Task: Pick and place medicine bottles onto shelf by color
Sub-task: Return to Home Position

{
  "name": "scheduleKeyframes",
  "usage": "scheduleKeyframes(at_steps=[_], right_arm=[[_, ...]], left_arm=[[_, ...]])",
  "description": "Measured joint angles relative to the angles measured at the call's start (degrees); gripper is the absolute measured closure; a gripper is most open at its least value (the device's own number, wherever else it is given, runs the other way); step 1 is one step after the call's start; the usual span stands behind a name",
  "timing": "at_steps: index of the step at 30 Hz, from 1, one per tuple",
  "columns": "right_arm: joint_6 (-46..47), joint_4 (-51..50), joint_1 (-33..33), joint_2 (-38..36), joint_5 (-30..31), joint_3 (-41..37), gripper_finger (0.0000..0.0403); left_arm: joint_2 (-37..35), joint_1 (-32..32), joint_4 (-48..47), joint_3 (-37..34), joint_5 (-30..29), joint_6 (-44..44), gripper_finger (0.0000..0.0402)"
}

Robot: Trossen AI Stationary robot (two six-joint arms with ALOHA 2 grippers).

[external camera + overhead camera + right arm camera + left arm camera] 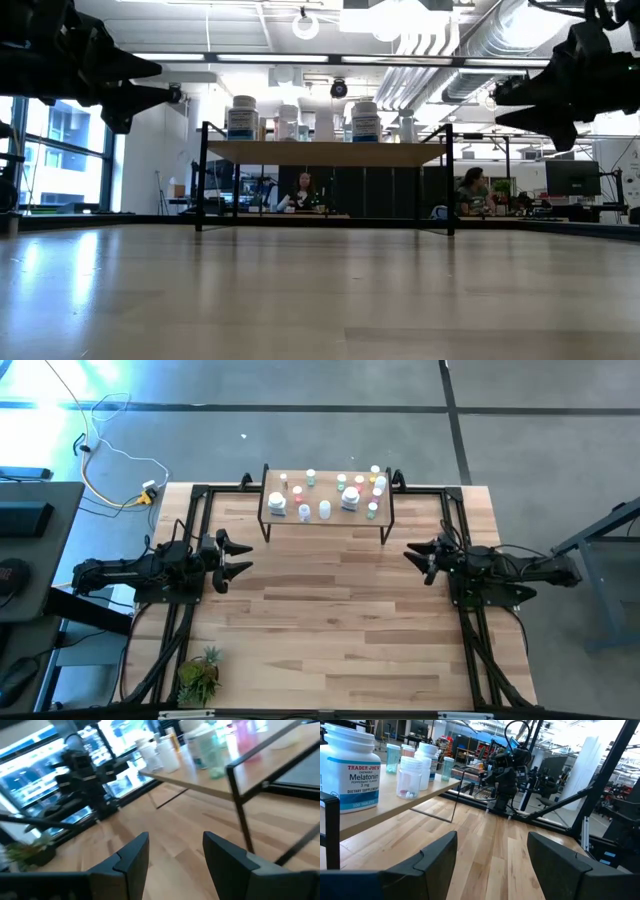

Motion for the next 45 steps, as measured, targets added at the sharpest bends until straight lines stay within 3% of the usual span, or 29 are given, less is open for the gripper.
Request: scheduleKeyframes(at_steps=[45], right_arm=[[1.15,-0.09,0.01,1.56,0.19,0.00,0.0226]], left_arm=[[0.00,0.00,0.00,0.01,-0.05,0.00,0.0170]])
